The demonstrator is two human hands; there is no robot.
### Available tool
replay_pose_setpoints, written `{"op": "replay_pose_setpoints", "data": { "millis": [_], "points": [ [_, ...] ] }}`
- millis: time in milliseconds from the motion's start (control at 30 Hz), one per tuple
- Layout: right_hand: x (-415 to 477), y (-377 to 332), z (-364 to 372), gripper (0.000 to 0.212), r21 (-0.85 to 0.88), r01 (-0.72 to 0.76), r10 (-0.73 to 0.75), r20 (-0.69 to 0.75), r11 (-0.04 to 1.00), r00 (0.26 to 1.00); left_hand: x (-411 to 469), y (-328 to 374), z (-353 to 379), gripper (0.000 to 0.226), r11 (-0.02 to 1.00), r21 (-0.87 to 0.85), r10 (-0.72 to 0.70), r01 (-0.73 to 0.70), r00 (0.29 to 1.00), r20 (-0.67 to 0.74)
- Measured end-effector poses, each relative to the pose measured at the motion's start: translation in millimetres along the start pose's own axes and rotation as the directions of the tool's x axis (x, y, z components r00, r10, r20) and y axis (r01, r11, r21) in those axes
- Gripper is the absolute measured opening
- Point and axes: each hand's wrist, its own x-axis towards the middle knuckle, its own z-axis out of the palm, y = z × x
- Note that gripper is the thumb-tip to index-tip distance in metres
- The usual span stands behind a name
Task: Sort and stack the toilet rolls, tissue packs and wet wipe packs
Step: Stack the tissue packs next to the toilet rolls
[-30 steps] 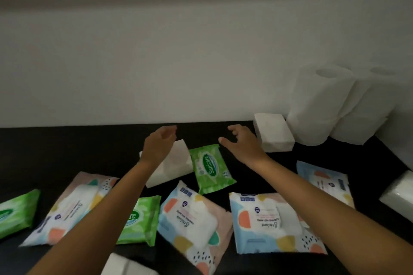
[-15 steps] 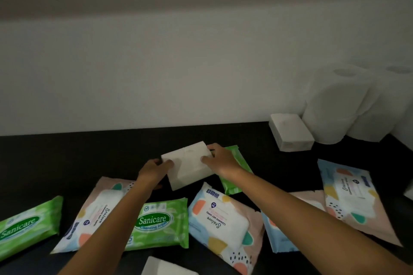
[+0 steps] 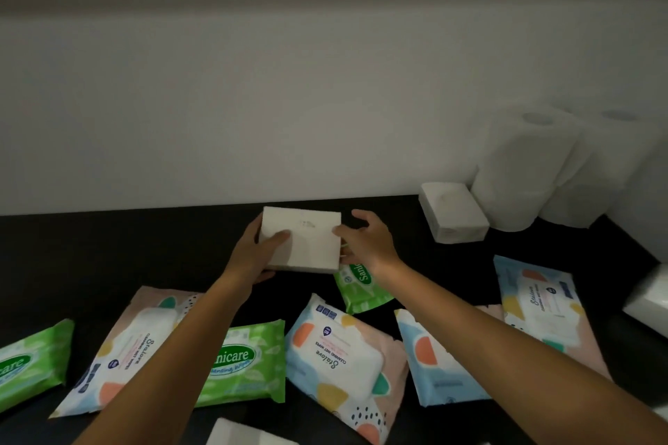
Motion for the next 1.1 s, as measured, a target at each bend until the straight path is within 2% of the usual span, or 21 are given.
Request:
{"op": "replay_pose_setpoints", "data": {
  "millis": [100, 167, 300, 400, 567, 700, 833, 933, 1000, 1100],
  "points": [
    [2, -5, -29, 0.056, 0.079, -0.014, 0.012, 0.022, 0.997, 1.000, 2, 13, 15, 0.055, 0.994, -0.065, 0.098, -0.093, 0.992, 0.079],
    [2, -7, -53, 0.054, 0.080, -0.037, 0.030, 0.087, 0.996, 0.996, 3, 25, 30, 0.049, 0.990, -0.073, 0.133, -0.124, 0.982, 0.133],
    [5, -6, -101, 0.050, -0.024, -0.091, 0.094, 0.178, 0.996, 0.979, 6, 44, 73, 0.035, 0.978, -0.112, 0.196, -0.175, 0.957, 0.215],
    [9, -3, -135, 0.049, -0.063, -0.071, 0.079, 0.132, 0.995, 0.988, 10, 55, 113, 0.027, 0.974, -0.174, 0.182, -0.143, 0.955, 0.234],
    [13, 0, -187, 0.046, 0.055, -0.033, 0.030, 0.064, 0.998, 0.998, 17, 66, 174, 0.024, 0.971, -0.228, 0.121, -0.069, 0.967, 0.224],
    [19, 5, -216, 0.035, 0.138, -0.009, 0.007, 0.015, 0.990, 1.000, 25, 70, 215, 0.046, 0.940, -0.333, 0.134, -0.068, 0.974, 0.182],
    [30, 12, -229, 0.037, 0.226, 0.006, 0.007, -0.060, 0.974, 0.998, 24, 63, 244, 0.070, 0.941, -0.338, 0.096, -0.007, 0.964, 0.246],
    [40, 14, -227, 0.039, 0.246, 0.046, -0.021, -0.106, 0.968, 0.994, 20, 55, 255, 0.050, 0.967, -0.251, 0.133, -0.047, 0.932, 0.338],
    [47, 16, -223, 0.038, 0.190, 0.098, -0.071, -0.146, 0.977, 0.987, 18, 55, 257, 0.035, 0.970, -0.236, 0.136, -0.055, 0.929, 0.343],
    [56, 17, -222, 0.032, 0.022, 0.164, -0.156, -0.218, 0.986, 0.963, 19, 60, 260, 0.039, 0.979, -0.202, 0.106, -0.043, 0.943, 0.315]
  ]
}}
